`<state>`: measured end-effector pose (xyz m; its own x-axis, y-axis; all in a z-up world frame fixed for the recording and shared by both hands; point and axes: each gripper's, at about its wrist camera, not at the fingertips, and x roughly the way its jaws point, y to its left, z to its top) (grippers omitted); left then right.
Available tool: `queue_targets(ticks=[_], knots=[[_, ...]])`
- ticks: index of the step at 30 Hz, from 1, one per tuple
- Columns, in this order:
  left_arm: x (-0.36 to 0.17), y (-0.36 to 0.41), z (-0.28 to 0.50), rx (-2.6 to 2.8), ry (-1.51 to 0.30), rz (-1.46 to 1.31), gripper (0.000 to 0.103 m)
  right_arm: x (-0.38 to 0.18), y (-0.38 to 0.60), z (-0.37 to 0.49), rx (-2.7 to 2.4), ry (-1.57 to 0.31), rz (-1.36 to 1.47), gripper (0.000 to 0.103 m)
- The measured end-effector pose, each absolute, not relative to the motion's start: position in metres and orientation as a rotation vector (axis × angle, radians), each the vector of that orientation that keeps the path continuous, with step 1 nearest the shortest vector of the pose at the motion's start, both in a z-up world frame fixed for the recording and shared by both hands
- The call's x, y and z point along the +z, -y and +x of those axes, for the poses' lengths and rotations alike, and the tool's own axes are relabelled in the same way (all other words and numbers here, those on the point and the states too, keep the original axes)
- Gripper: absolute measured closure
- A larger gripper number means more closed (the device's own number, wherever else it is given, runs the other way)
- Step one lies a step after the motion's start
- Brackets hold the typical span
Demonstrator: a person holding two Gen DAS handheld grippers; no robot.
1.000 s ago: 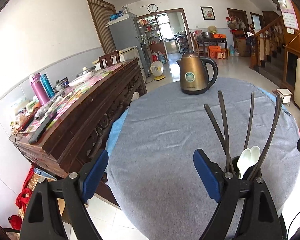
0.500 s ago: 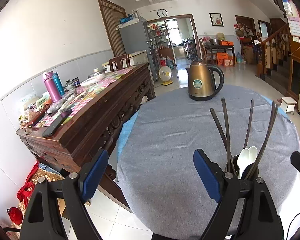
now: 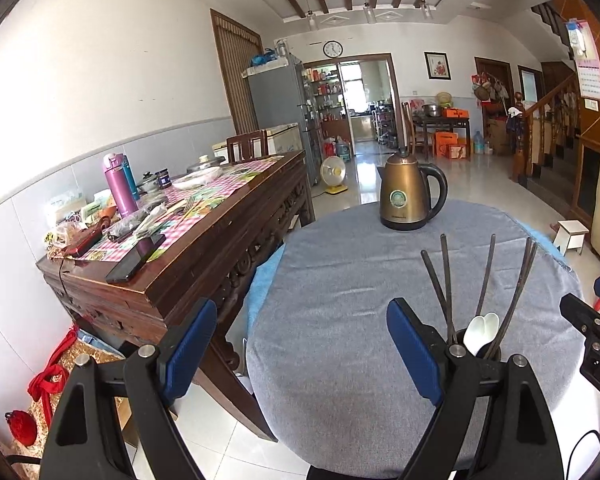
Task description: Organize utensils
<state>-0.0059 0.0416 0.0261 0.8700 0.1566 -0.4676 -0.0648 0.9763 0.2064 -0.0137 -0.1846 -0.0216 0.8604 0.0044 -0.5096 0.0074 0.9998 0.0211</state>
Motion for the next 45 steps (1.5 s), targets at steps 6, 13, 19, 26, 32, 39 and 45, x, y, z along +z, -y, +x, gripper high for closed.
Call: queue_targets(ticks=[6,13,19,26,32,39,45], knots=[[0.027,-0.039,-0.008,0.112,-0.501,0.191,0.016,-0.016,0.185,-0.016,-0.059,-0.533,-0.018,0.037],[0.024,-0.028,-0.009,0.055,-0.509,0.201,0.016,-0.019,0.188,-0.015,-0.139,-0.541,-0.062,0.037],[0.017,-0.015,-0.006,0.039,-0.525,0.225,0.016,-0.024,0.196,-0.015,-0.148,-0.550,-0.059,0.037],[0.014,-0.002,-0.004,0.028,-0.533,0.245,0.016,-0.030,0.208,-0.015,-0.149,-0.566,-0.035,0.037],[0.011,0.008,-0.001,0.021,-0.542,0.266,0.016,-0.038,0.215,-0.015,-0.144,-0.585,-0.024,0.037],[0.007,0.014,0.001,0.014,-0.553,0.278,0.016,-0.046,0.220,-0.012,-0.146,-0.609,-0.015,0.037],[0.004,0.015,0.003,0.007,-0.563,0.282,0.016,-0.052,0.223,-0.010,-0.148,-0.626,-0.013,0.037]])
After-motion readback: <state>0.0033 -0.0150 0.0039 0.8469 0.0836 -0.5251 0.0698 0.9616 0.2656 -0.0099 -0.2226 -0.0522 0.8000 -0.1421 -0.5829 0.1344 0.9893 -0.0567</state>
